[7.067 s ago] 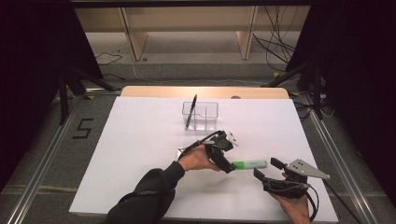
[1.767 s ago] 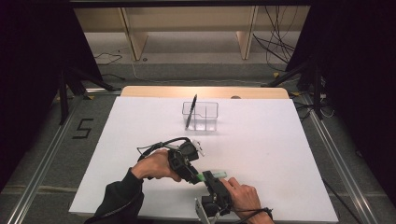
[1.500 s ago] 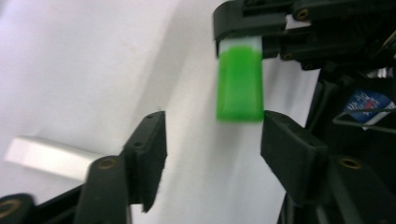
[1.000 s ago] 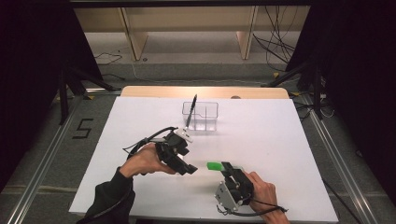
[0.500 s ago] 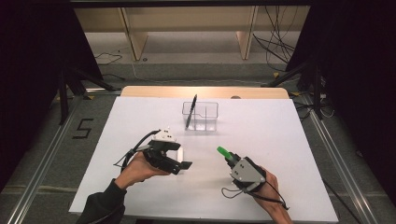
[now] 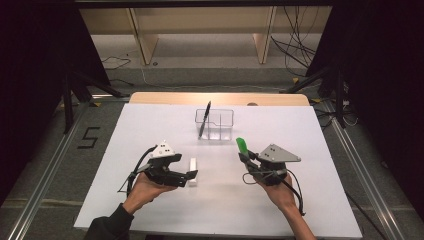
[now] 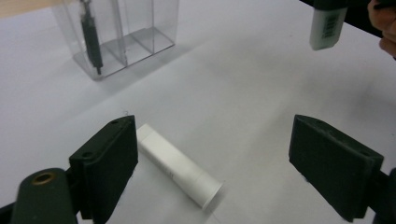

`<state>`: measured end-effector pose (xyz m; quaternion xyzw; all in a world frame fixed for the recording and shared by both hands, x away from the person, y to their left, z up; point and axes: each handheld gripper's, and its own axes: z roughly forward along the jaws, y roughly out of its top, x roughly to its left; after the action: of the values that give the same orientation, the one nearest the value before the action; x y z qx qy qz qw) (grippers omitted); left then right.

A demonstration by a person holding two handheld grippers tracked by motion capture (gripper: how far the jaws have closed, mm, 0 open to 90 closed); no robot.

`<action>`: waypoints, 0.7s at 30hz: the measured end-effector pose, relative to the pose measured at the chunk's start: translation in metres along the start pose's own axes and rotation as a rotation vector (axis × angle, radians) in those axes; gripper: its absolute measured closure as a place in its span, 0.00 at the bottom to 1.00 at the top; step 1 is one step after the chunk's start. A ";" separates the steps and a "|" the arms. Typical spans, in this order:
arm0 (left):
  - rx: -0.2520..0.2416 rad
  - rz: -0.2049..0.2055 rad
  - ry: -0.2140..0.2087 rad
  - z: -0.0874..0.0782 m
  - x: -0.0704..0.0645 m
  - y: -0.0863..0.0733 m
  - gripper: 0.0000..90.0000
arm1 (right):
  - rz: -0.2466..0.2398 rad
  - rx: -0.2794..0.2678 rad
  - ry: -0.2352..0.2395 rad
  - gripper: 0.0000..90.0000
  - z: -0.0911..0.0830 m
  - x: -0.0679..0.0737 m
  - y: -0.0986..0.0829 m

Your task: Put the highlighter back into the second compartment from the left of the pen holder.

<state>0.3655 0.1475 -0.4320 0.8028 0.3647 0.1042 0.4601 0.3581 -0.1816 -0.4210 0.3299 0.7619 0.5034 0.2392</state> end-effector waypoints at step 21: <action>-0.050 -0.092 0.050 0.002 0.002 -0.036 0.13 | 0.125 -0.052 0.014 0.86 0.041 -0.018 0.033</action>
<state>0.3501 0.1584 -0.4624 0.7705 0.4097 0.1122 0.4752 0.4074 -0.1611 -0.4057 0.3672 0.7281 0.5391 0.2104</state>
